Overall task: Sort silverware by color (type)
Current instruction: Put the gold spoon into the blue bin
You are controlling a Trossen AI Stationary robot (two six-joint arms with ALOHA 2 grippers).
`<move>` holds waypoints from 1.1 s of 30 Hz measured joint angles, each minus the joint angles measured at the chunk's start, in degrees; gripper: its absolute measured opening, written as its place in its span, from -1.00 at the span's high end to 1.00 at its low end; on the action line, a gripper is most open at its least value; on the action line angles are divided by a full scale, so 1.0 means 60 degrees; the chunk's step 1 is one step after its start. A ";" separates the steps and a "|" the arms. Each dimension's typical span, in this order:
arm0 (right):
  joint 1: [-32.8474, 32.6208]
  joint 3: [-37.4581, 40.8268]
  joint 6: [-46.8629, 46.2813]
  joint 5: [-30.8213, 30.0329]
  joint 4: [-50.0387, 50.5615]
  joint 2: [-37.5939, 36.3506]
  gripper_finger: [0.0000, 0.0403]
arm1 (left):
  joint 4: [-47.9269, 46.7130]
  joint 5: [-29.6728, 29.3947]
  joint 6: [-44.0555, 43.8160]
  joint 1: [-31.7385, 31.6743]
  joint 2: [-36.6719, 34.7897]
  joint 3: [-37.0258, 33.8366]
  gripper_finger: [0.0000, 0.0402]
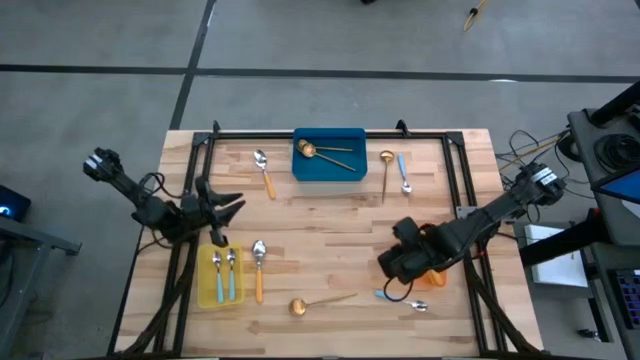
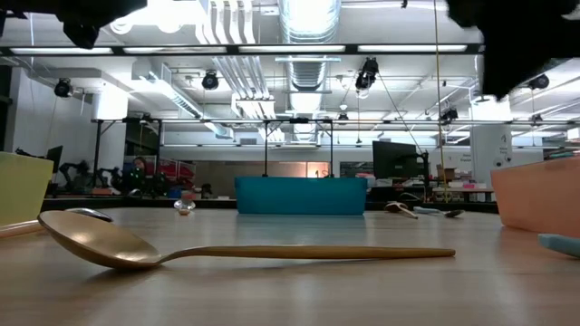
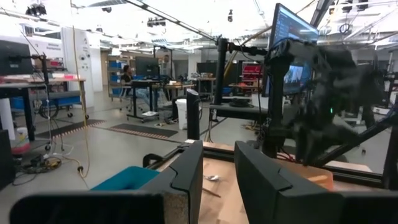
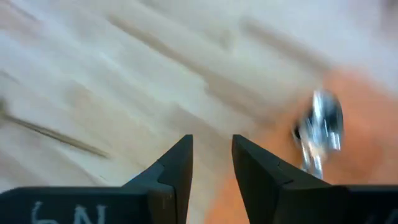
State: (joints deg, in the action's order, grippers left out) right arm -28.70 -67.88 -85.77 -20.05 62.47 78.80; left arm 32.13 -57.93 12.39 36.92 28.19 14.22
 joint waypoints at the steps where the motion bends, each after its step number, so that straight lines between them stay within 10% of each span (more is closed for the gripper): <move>1: 0.0130 -0.0244 0.0496 -0.0341 -0.0029 0.0009 0.52 | -0.0002 0.0001 -0.0084 0.0000 0.0066 0.0000 0.63; 13: 0.2485 -0.0793 0.6453 -0.1207 -0.1504 0.0022 0.74 | -0.0010 0.0003 -0.1541 0.0001 0.1248 0.0000 0.63; 33: 0.3205 0.2258 1.1777 -0.2765 -1.1109 0.0022 0.81 | 0.0005 -0.0008 -0.3967 0.0002 0.2736 0.0000 0.63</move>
State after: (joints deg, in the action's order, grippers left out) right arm -9.47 -54.33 -15.11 -36.64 -4.18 78.94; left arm 32.16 -57.98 -11.41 36.93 44.61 14.22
